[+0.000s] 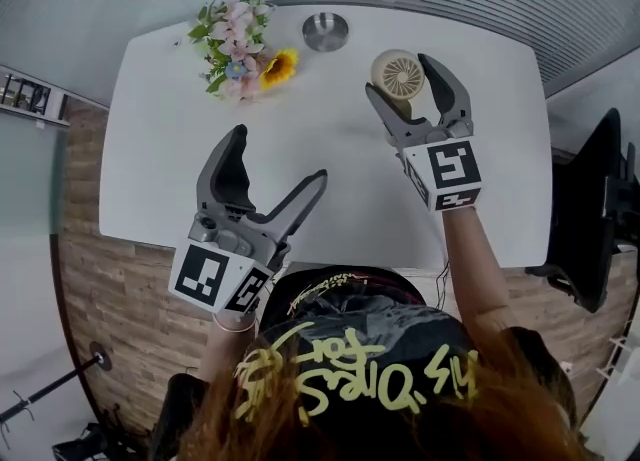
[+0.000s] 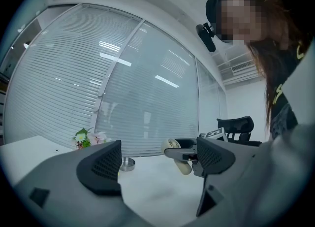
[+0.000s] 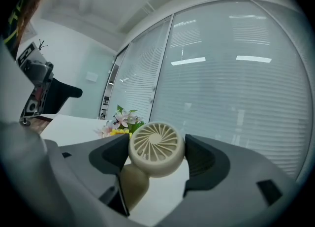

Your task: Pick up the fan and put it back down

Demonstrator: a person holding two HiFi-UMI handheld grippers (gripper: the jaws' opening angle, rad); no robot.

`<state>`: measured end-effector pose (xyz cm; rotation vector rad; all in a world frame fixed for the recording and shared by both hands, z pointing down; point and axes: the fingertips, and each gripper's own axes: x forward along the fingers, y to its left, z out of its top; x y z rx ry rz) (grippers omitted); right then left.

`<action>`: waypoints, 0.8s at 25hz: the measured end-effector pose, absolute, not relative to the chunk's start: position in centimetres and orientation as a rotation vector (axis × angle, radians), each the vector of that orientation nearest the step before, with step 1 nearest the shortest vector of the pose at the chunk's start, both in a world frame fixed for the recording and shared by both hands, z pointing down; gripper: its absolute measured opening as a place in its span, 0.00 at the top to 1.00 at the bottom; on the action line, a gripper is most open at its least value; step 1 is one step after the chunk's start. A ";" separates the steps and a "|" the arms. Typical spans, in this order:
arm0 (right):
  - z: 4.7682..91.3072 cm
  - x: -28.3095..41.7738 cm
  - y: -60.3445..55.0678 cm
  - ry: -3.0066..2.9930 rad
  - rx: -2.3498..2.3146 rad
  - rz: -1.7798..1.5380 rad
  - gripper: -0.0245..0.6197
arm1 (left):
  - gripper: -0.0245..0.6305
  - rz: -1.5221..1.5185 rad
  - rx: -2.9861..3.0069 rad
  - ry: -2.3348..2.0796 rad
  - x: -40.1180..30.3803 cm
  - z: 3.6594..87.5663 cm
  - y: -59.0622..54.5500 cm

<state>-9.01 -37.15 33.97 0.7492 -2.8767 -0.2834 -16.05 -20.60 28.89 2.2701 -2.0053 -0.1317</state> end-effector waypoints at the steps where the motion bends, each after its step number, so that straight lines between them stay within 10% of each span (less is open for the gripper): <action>1: 34.7 -9.7 -37.4 -2.867 0.733 -0.267 0.41 | 0.23 -0.128 2.263 -2.011 -16.3 28.9 -20.5; 20: 47.9 -17.0 -40.9 -2.610 0.583 -0.072 0.41 | 0.23 -0.119 2.176 -2.078 -20.6 29.2 -19.5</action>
